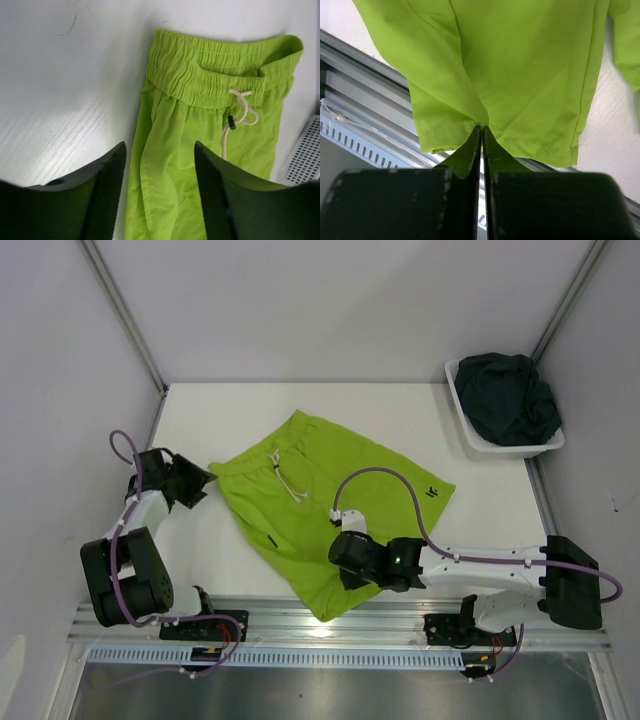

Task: Fold and stack the shorts
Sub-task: Fold the shorts

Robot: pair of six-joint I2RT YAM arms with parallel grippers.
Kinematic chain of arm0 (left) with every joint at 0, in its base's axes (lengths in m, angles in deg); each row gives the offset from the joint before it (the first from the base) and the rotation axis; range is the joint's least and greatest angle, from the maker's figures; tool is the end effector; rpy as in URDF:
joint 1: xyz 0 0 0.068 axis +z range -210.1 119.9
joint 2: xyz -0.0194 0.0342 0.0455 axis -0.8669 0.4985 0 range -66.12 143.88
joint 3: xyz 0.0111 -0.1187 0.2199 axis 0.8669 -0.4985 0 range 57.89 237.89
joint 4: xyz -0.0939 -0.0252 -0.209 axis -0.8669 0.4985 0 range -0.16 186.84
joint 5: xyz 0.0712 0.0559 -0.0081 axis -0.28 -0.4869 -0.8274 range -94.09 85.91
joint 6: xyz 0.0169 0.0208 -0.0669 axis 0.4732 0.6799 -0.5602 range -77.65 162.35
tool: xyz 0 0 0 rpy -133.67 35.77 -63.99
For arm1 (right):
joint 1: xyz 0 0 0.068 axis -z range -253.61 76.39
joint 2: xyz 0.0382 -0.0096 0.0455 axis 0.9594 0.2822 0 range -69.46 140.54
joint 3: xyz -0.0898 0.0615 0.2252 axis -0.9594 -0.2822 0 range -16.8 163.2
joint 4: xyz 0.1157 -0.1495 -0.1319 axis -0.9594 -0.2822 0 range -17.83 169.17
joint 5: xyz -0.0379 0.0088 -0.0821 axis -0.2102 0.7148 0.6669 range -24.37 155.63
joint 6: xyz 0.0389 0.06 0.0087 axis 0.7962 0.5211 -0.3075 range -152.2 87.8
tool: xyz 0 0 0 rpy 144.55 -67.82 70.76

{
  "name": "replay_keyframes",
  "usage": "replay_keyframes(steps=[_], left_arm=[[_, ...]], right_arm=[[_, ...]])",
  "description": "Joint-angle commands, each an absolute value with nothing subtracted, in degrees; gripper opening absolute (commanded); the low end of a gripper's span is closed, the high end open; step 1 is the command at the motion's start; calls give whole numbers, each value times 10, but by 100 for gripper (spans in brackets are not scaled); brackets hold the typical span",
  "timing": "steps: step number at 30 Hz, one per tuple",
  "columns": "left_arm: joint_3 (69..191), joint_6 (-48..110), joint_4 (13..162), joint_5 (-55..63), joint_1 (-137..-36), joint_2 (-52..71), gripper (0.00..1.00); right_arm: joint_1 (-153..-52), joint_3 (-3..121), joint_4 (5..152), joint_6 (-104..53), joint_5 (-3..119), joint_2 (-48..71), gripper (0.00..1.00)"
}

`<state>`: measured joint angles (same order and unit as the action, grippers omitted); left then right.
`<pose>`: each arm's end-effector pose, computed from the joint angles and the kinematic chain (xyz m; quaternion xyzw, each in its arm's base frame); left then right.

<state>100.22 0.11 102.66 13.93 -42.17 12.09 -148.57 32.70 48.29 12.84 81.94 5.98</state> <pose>0.2566 0.0637 0.1753 -0.4155 0.8274 -0.2165 0.3096 0.0804 0.2351 0.1979 -0.2058 0.9270 0.1767 0.2591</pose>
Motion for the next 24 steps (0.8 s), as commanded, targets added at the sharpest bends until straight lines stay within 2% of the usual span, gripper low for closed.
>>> replay_keyframes(steps=[1,2,5,7,10,18,24], left_arm=[[985,-19,931,181,-408,110,56],[976,-22,920,197,-404,117,41],[974,-37,875,231,-391,161,34],[978,-41,862,235,-391,177,32],[984,-49,847,235,-390,202,19],[1009,-48,847,206,-391,244,18],[1033,-35,836,213,-395,280,23]], right_arm=[[-1480,321,512,119,811,64,0],[-1480,321,514,117,810,66,0],[-1478,324,517,115,807,71,0],[-1478,325,520,115,804,73,0],[-1479,324,526,117,800,74,0],[-1478,321,534,117,793,76,0],[-1478,320,537,117,789,77,0]])
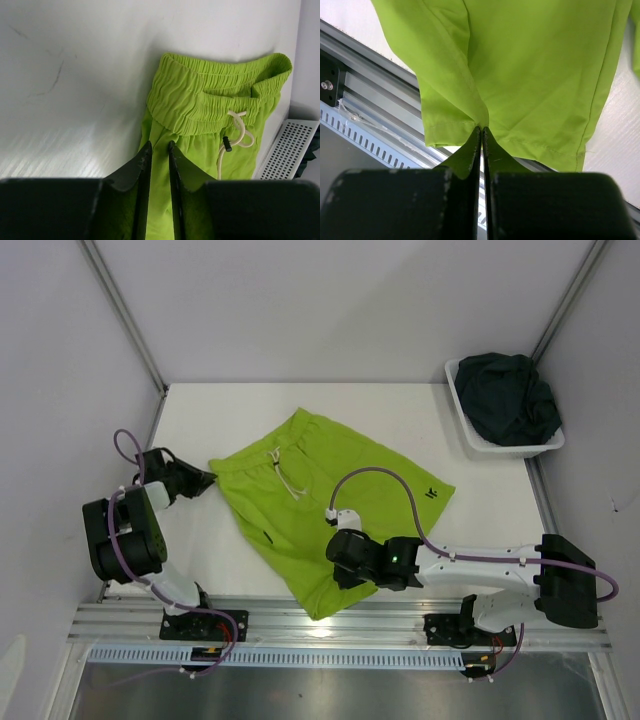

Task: Fold and stack the shorts
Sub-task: Fold the shorts

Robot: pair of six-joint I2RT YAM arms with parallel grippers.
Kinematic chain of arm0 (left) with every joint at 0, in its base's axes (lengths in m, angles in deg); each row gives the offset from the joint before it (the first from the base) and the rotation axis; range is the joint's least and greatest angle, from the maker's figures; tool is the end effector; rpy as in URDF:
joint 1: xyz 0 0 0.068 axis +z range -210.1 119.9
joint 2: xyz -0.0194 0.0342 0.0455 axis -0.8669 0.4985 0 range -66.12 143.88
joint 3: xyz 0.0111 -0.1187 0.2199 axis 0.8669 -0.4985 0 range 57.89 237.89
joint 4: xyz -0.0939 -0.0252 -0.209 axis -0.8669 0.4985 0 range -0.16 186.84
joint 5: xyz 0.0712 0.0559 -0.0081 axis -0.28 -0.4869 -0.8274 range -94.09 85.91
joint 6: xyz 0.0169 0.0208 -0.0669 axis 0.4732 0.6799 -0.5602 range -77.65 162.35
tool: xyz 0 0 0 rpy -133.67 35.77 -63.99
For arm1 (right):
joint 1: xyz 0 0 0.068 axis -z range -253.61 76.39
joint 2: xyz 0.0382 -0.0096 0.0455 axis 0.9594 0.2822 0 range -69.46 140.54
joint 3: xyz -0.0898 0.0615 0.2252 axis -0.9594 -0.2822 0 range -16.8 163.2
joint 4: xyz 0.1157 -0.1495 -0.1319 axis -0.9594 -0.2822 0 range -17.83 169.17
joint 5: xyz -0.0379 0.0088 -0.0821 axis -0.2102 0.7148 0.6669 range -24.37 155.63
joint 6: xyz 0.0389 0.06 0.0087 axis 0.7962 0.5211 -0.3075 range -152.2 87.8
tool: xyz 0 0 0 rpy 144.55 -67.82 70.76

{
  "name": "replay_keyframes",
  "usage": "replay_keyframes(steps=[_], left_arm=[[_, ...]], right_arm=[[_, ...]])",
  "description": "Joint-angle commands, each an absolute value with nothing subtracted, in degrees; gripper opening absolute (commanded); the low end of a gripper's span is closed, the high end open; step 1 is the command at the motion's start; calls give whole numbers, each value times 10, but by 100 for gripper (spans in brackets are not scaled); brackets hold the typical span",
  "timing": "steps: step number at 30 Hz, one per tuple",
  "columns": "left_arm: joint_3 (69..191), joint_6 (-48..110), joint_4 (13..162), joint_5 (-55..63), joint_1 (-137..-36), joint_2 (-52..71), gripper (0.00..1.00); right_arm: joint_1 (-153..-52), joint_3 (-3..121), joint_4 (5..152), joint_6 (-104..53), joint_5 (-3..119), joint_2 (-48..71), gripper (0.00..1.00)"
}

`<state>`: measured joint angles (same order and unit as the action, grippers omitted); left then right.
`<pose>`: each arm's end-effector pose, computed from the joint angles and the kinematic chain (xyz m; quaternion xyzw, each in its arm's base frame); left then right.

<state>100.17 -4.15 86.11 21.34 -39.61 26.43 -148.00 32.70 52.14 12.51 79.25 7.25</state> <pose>0.2900 0.0811 0.1365 -0.4322 0.8007 -0.2804 0.3059 0.0827 0.2442 0.1971 -0.2068 0.9228 0.2056 0.2518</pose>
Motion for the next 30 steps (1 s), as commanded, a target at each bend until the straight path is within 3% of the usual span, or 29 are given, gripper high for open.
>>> replay_keyframes(steps=[1,12,19,30], left_arm=[[1037,-29,839,210,-399,284,24],[1179,19,940,149,-483,412,43],[1209,31,963,112,-497,441,58],[1239,19,922,133,-520,440,67]], right_arm=[[-1479,320,538,118,788,77,0],[-1483,322,551,117,776,89,0],[-1494,326,554,121,774,91,0],[-1537,359,546,131,787,127,0]])
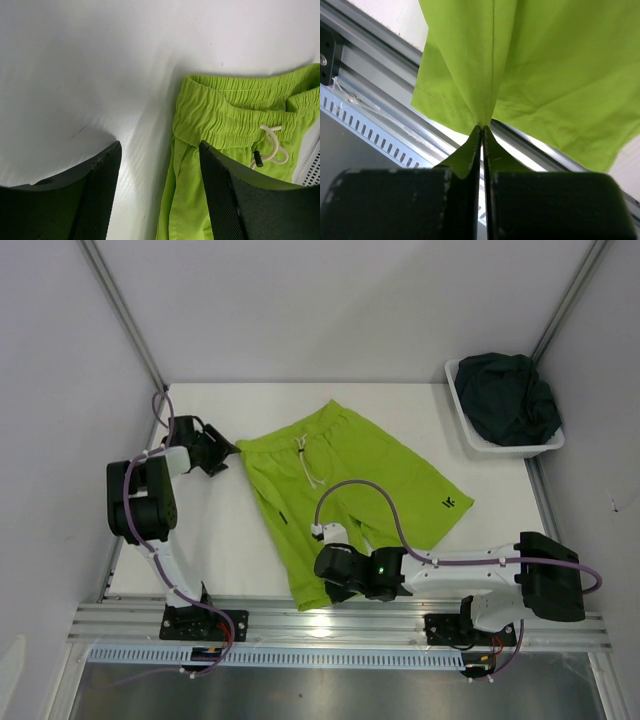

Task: Fold and stack the shorts
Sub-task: Fold the shorts

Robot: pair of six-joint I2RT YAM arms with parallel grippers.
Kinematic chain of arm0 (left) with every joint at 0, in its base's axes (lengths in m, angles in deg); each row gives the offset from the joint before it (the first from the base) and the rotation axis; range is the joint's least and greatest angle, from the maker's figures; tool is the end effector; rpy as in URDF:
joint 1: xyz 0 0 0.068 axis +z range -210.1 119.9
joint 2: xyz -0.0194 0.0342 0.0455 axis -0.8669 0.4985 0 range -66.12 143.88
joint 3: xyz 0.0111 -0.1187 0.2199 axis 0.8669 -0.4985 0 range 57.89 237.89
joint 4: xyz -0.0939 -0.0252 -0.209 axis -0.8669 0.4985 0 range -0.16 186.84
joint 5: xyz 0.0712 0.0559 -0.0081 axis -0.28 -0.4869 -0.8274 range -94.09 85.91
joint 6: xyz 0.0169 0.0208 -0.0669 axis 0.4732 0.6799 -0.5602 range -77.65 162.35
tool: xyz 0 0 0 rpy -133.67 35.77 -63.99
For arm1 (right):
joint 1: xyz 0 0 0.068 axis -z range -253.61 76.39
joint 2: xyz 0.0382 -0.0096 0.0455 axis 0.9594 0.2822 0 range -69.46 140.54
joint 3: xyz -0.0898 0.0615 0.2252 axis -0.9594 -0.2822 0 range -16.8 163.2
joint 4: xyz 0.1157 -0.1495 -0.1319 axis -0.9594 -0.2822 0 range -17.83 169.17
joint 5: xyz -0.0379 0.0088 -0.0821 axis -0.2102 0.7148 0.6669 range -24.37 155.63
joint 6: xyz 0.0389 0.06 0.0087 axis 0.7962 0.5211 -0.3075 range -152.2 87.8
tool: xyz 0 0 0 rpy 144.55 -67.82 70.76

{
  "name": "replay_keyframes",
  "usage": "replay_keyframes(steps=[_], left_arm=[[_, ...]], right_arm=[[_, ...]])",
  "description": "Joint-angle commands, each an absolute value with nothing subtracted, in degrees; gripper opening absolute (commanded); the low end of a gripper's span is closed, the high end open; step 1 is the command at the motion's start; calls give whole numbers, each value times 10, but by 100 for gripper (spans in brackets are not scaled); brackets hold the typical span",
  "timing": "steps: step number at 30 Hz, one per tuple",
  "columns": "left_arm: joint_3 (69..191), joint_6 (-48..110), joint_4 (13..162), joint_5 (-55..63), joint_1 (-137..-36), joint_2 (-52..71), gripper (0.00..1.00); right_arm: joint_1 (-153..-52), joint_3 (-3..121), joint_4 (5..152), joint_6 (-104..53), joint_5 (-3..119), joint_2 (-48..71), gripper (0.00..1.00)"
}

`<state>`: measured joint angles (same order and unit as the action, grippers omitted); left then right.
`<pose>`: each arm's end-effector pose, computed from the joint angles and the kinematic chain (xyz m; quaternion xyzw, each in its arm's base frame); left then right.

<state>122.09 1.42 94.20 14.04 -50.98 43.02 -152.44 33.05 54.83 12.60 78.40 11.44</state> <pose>0.3744 0.0413 0.1346 -0.3420 0.8621 -0.2361 0.2898 0.0650 0.2616 0.1845 -0.2460 0.9170 0.2104 0.2332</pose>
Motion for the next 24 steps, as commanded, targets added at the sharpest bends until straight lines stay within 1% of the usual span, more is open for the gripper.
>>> replay_keyframes(steps=[1,5,10,14,18,23,24], left_arm=[[1239,11,917,137,-523,441,67],[1232,-16,862,164,-525,454,67],[1190,-55,778,186,-527,452,67],[1182,-63,753,190,-533,450,67],[1186,-82,734,204,-539,473,66],[1170,-112,678,224,-543,496,61],[1170,-120,673,225,-543,503,58]], right_arm=[[-1542,361,546,131,787,131,0],[-1551,373,549,132,788,144,0],[-1560,379,556,135,786,153,0],[-1563,383,557,134,785,161,0],[-1566,387,560,134,785,165,0],[-1568,388,560,135,785,163,0],[-1569,388,561,135,785,163,0]])
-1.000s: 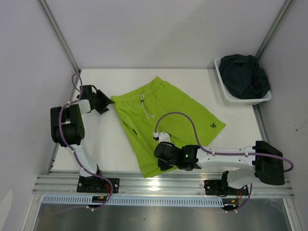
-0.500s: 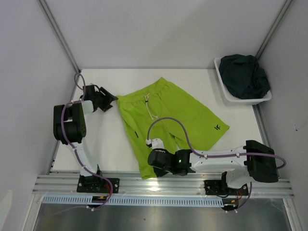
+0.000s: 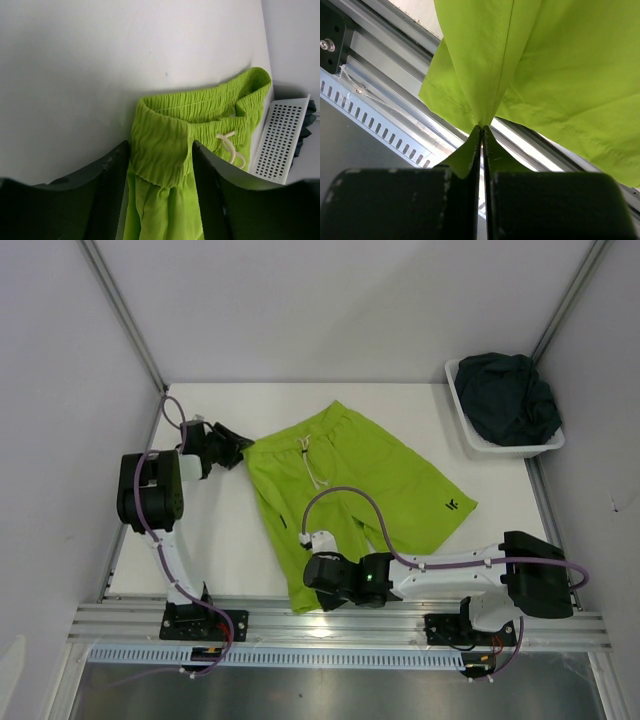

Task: Fold and stack the shorts
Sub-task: Fold the shorts

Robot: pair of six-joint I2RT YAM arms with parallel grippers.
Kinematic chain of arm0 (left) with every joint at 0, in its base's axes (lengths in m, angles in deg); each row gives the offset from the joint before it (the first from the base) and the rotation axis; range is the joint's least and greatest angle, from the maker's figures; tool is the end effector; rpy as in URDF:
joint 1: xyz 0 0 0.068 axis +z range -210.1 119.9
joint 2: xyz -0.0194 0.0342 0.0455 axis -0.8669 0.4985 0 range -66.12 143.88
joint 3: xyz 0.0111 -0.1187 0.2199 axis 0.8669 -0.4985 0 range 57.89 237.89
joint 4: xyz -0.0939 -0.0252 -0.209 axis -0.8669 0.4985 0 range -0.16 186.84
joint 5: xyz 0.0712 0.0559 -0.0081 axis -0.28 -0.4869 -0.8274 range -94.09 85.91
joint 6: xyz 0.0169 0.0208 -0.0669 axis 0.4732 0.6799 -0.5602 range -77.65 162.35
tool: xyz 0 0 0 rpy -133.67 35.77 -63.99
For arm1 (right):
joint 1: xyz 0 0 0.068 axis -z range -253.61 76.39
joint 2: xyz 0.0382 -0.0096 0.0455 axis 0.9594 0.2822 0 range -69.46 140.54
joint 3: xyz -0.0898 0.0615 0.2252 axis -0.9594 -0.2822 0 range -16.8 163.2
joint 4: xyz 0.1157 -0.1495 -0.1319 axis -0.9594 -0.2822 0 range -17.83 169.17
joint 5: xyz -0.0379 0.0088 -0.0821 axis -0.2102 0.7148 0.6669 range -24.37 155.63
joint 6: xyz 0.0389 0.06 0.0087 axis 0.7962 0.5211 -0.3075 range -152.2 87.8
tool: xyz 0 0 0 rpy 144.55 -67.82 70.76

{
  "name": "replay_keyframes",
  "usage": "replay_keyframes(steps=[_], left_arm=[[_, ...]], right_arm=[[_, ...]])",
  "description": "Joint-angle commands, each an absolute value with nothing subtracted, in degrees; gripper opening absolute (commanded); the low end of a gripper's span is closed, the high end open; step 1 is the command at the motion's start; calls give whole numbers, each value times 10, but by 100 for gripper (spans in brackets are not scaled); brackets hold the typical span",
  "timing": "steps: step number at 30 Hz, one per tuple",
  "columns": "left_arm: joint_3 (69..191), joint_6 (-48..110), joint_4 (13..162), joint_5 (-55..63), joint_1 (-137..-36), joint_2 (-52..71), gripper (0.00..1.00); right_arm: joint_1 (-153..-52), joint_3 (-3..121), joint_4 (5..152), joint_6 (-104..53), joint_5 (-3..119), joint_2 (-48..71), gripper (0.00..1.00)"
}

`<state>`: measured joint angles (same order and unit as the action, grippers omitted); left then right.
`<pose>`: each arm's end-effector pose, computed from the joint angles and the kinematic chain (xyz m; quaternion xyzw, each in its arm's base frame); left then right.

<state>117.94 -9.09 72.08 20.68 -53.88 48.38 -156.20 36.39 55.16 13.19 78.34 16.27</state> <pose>0.3947 0.0179 0.1184 -0.3367 0.8111 -0.3453 0.3308 0.0498 0.2815 0.1798 -0.2734 0.9123 0.2105 0.2207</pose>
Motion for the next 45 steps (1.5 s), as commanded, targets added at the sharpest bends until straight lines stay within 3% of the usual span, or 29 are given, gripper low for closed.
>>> replay_keyframes(steps=[1,4,7,8,12,24,29,34,45], left_arm=[[1170,-124,660,228,-543,507,56],[1169,-133,647,225,-542,512,50],[1170,-127,652,224,-542,505,31],[1171,-122,663,216,-542,502,19],[1199,-69,762,177,-542,481,0],[1284,10,1049,43,-526,347,0],[1316,-5,1147,43,-510,309,0],[1412,-6,1331,-60,-496,302,0],[1409,-35,1367,10,-439,229,0]], right_arm=[[-1570,389,560,136,785,164,0],[-1573,393,559,138,785,165,0],[-1582,396,561,138,783,168,0],[-1587,400,562,135,783,171,0],[-1625,441,556,100,784,199,0],[-1763,669,458,-21,813,287,0],[-1763,671,426,-10,840,259,0],[-1768,663,441,-10,829,231,0],[-1739,669,373,-1,909,143,0]])
